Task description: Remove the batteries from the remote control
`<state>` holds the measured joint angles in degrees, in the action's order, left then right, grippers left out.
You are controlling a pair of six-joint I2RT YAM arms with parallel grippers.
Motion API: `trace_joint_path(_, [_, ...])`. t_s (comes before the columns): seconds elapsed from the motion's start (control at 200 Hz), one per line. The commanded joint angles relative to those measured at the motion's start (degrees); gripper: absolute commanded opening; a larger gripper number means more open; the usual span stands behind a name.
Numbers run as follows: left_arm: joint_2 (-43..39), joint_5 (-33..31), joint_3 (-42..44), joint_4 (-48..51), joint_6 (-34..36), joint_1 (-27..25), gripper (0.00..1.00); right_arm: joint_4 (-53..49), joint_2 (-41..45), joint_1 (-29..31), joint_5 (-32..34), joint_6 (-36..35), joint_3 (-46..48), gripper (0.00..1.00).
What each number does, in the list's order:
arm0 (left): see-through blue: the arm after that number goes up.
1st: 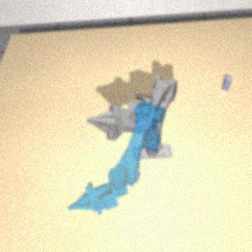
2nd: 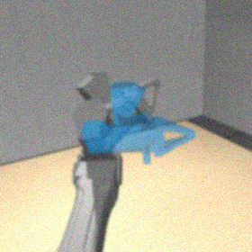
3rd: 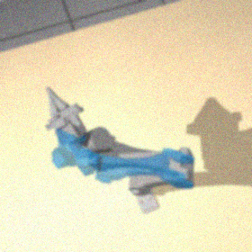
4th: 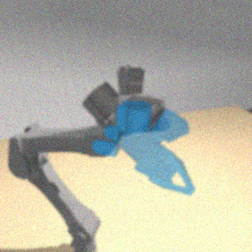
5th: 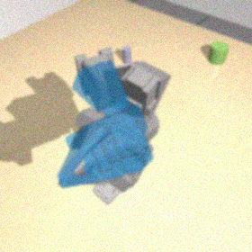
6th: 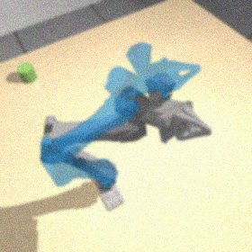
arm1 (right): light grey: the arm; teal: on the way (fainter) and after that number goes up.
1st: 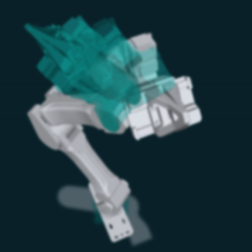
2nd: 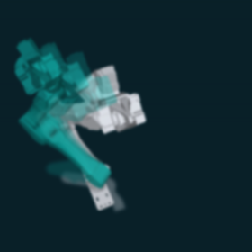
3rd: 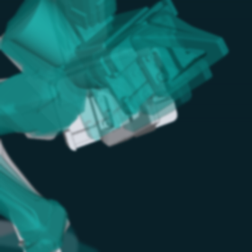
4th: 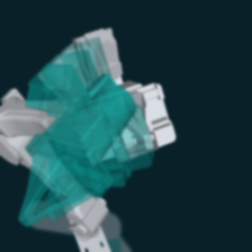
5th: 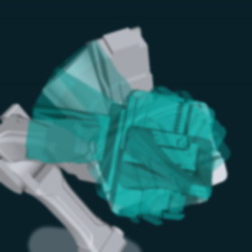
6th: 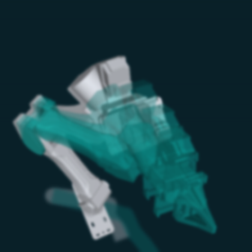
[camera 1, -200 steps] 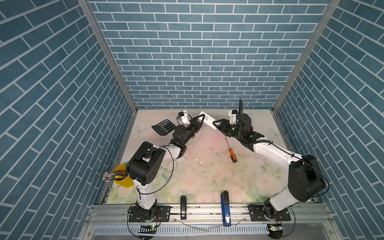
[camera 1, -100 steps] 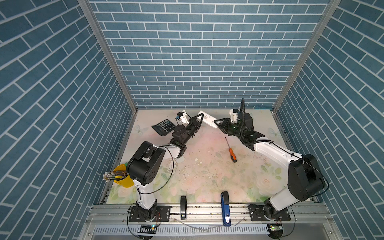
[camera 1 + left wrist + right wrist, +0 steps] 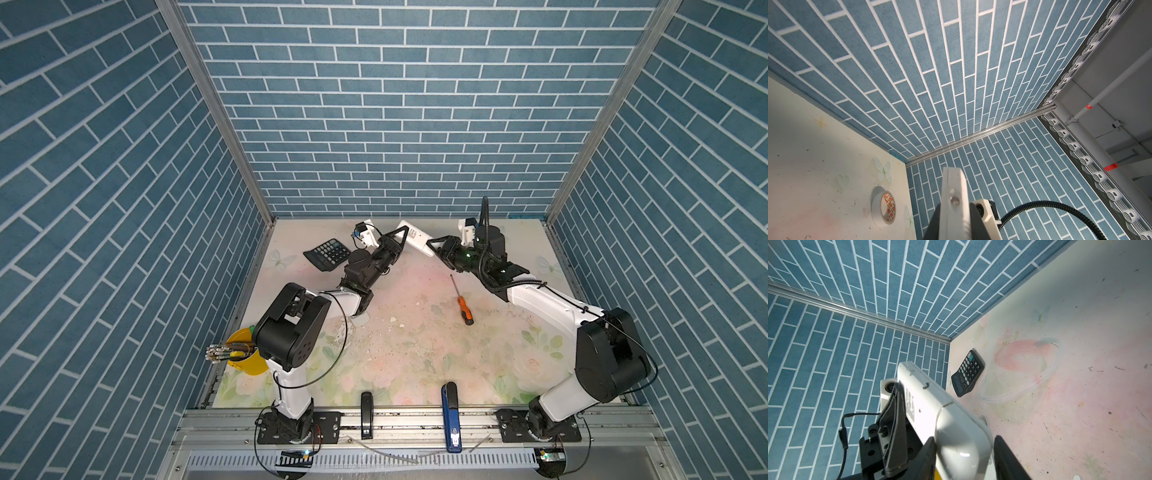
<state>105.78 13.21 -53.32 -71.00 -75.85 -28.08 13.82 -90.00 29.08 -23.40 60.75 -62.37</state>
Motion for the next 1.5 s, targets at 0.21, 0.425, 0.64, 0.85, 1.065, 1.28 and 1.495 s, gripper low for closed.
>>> trace_joint_path(0.21, [-0.13,2.23,-1.52,-1.33,2.57,0.96,0.0,-3.85,2.68,0.01,0.08,-2.6,0.58,0.37])
trace_joint_path(0.425, [0.13,2.34,-1.2,-1.51,2.53,1.03,0.0,-1.53,2.7,-0.01,-1.18,-2.37,0.58,0.37])
trace_joint_path(0.64, [0.3,2.26,-0.91,-1.25,2.91,1.02,0.0,-1.62,3.26,0.01,-2.18,-2.38,0.14,0.32])
trace_joint_path(0.85, [0.57,2.17,-1.0,-1.6,2.91,1.03,0.0,-1.96,3.19,0.01,-2.17,-2.44,0.16,0.26])
trace_joint_path(1.065, [0.48,2.34,-0.73,-0.81,3.92,1.05,0.0,-1.96,3.53,0.03,-2.83,-2.68,-0.41,0.26])
trace_joint_path(1.28, [0.91,2.27,-0.51,-0.72,4.36,1.08,0.0,-1.95,4.34,0.0,-3.12,-2.76,-0.42,0.26])
trace_joint_path(1.495, [1.8,2.11,-0.38,-2.01,3.87,1.03,0.0,-1.46,4.83,0.01,-3.67,-2.66,-0.5,0.28])
